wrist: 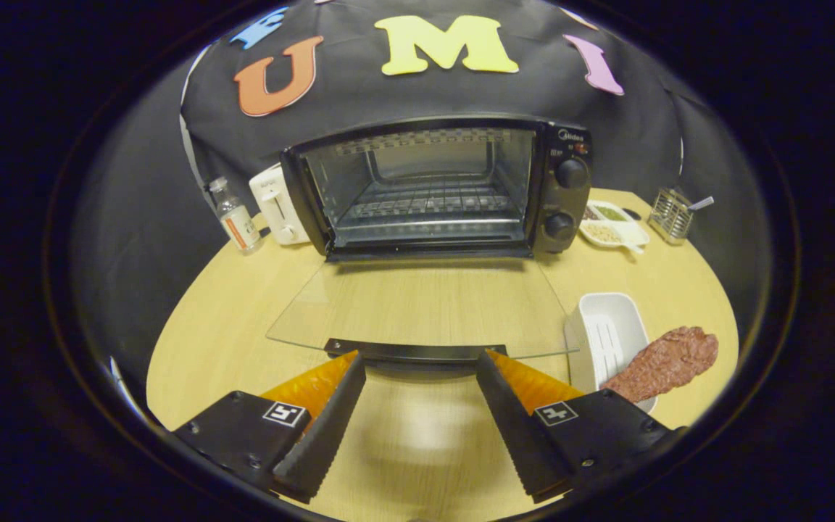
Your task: Open the toaster oven, put the food inside, and close the toaster oven door.
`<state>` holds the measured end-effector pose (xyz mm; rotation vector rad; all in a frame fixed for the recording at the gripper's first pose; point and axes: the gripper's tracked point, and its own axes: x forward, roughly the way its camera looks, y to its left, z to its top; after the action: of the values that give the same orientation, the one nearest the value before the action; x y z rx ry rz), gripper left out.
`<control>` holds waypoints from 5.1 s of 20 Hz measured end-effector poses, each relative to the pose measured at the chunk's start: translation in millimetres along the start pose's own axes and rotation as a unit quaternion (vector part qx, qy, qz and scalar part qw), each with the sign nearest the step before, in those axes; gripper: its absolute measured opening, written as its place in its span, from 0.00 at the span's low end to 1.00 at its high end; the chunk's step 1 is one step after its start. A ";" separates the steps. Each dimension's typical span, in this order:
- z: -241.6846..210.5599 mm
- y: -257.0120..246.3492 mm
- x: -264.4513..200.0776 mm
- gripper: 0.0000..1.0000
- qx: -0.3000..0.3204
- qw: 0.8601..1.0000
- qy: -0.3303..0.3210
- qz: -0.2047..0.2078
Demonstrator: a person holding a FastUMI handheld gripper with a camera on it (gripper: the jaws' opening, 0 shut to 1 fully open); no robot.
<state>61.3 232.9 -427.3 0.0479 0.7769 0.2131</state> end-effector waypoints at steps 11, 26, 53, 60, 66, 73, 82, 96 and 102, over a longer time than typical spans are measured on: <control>4.1 -13.7 -10.1 1.00 0.000 1.000 -0.003 0.023; 48.9 -238.9 -74.2 0.96 -0.012 1.000 -0.007 0.022; 99.8 -148.0 -94.1 0.17 0.197 0.945 0.043 0.258; 133.5 -71.1 -39.3 0.17 0.280 0.928 -0.032 0.245; 165.9 -42.9 23.7 0.16 0.402 0.885 -0.127 0.195; 193.0 -21.6 89.5 0.16 0.495 0.838 -0.177 0.142; 201.3 3.7 134.7 0.17 0.475 0.857 -0.174 0.094; 176.0 -21.4 134.8 0.75 0.159 0.977 -0.130 -0.061; 171.7 -20.7 87.5 0.94 0.107 0.984 -0.130 -0.058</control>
<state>245.7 237.0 -367.8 0.2295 0.5370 0.0099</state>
